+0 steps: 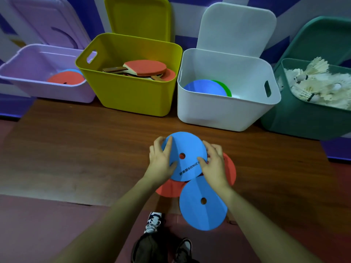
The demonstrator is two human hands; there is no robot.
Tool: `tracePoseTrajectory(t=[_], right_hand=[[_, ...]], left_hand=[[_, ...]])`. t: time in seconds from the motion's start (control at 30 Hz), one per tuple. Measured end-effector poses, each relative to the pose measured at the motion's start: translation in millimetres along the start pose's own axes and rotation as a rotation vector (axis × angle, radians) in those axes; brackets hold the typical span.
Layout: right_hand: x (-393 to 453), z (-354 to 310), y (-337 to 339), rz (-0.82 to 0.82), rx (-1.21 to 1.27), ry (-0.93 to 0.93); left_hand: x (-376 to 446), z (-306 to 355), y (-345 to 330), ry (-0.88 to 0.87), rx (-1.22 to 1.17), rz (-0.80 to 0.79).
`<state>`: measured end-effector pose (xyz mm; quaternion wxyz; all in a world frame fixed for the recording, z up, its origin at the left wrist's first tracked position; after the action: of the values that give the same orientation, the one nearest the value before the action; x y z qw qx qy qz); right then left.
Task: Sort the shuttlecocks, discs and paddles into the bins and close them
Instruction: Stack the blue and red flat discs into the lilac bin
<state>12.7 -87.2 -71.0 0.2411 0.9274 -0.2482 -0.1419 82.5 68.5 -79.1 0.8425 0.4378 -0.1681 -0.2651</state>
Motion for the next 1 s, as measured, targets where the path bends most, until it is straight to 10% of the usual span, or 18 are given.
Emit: tracePoseTrajectory(t=[0.53,1.0], right_hand=[[-25.1,75.6,-22.5,-0.242,-0.612,0.157],[-26.3,69.4,-21.6,-0.29,-0.262,0.015]], left_hand=[[-29.6,-38.5,-41.3,0.231,-0.042,-0.076],[-68.7,-29.6,-53.5,0.269,0.079,-0.054]])
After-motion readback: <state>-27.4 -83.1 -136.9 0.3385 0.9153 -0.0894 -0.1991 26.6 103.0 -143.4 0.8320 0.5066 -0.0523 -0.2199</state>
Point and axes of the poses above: each hand's wrist, its own x-axis towards the middle knuckle, its own y-axis out of the back of the hand, z = x × y, the point moved 6 cm from there along x, towards the middle knuckle, and after that the axes turned 8 degrees about -y, right-handed, at the moved point
